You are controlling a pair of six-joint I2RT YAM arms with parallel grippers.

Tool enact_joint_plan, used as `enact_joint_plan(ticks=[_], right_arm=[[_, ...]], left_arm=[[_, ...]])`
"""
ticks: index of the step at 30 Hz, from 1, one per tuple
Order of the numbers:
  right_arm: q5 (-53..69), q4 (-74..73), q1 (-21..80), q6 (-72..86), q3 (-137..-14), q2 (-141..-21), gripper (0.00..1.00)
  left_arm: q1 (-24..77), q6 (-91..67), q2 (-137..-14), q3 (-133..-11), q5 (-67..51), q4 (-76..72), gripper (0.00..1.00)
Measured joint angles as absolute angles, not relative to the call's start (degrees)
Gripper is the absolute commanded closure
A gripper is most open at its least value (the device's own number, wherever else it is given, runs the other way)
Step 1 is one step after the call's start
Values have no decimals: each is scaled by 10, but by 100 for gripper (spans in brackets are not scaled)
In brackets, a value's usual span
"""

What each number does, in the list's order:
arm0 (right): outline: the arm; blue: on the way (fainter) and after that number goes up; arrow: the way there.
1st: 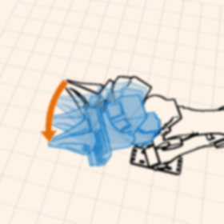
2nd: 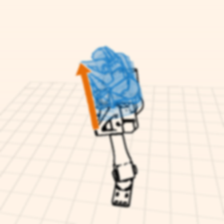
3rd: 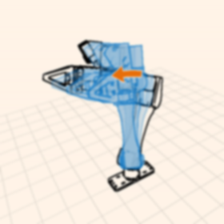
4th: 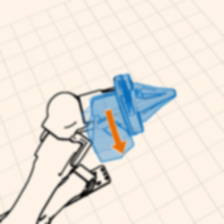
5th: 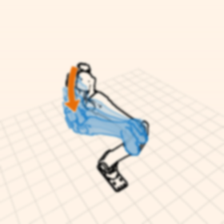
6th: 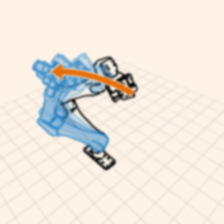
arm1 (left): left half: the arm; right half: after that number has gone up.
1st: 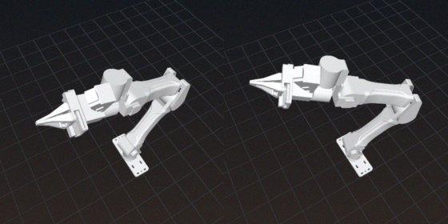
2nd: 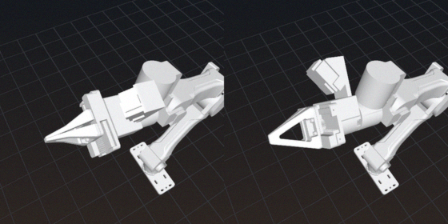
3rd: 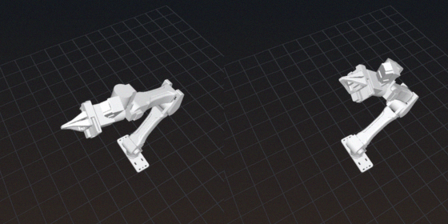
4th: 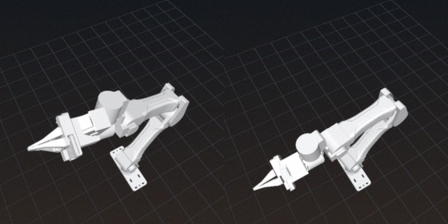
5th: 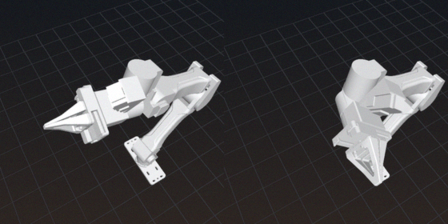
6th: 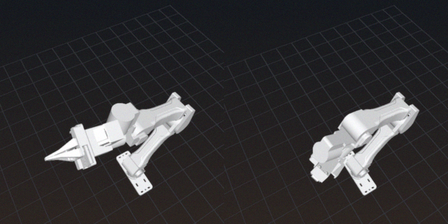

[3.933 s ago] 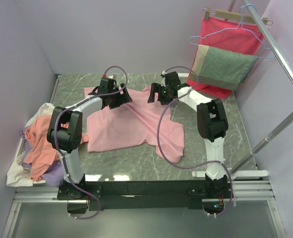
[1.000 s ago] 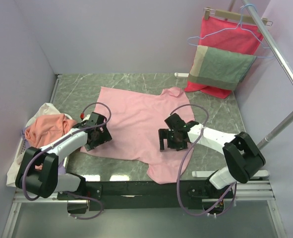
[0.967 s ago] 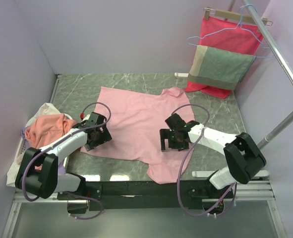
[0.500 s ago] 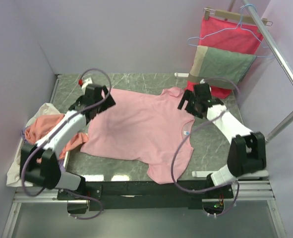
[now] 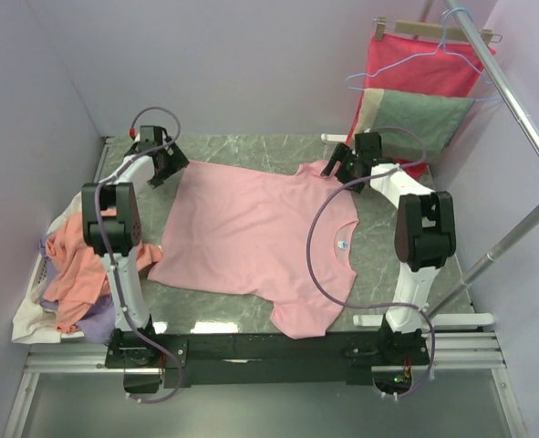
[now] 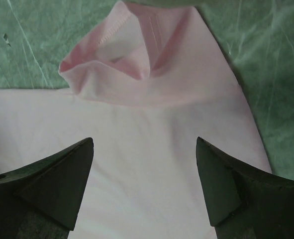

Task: Fold and stack the t-shirts
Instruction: Flatten out the tshirt

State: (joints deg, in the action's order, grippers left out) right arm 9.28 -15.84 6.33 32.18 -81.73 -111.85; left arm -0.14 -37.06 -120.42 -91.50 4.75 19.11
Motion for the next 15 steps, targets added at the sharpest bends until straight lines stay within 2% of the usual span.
enact_joint_plan(ticks=[3,10,15], right_arm=[[94,-161,64,322,-850,-1143,12],[100,-163,64,323,-927,-1195,13],[103,-163,64,328,-964,-1237,14]], left_arm=[[-4,-364,-1264,-987,32,198,1],[-7,-362,-1304,-1025,-28,190,1],[-19,-360,-1340,-1075,-65,180,7]])
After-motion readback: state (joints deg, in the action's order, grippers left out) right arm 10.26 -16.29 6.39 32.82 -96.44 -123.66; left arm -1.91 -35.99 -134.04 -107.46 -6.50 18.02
